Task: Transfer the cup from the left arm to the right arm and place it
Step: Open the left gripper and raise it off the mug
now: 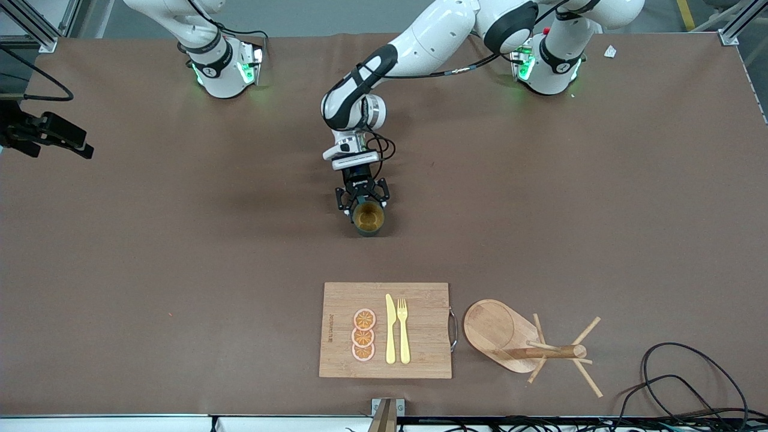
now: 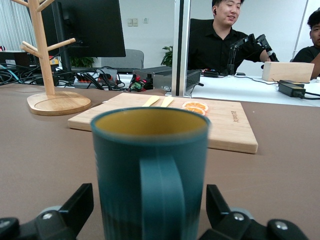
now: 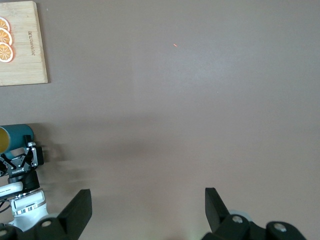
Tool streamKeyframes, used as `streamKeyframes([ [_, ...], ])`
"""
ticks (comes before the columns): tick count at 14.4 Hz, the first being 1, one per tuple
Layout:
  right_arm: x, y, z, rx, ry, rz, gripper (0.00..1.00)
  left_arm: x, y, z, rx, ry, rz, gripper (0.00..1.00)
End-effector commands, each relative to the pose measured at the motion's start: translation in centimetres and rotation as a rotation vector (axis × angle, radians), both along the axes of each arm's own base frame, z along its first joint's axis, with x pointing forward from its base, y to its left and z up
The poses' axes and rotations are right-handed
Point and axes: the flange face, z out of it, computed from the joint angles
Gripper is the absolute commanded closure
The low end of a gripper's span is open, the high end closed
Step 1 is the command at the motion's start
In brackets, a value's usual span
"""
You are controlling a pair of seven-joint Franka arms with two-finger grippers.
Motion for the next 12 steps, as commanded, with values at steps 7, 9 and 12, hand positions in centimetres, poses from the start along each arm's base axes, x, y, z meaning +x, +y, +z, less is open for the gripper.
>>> streamKeyframes([
  [7,-0.4,0.0,0.2,0.001,0.0,0.005,0.0,-7.3,-5.6,8.5,-0.132,0.17,0.039,0.0],
  [9,-0.4,0.0,0.3,0.0,-0.002,0.007,0.0,-7.8,-6.2,11.1,-0.163,0.194,0.051,0.0],
  [12,-0.6,0.5,0.1,0.001,0.013,0.014,0.0,-8.4,-7.1,17.7,-0.224,0.259,0.079,0.0],
])
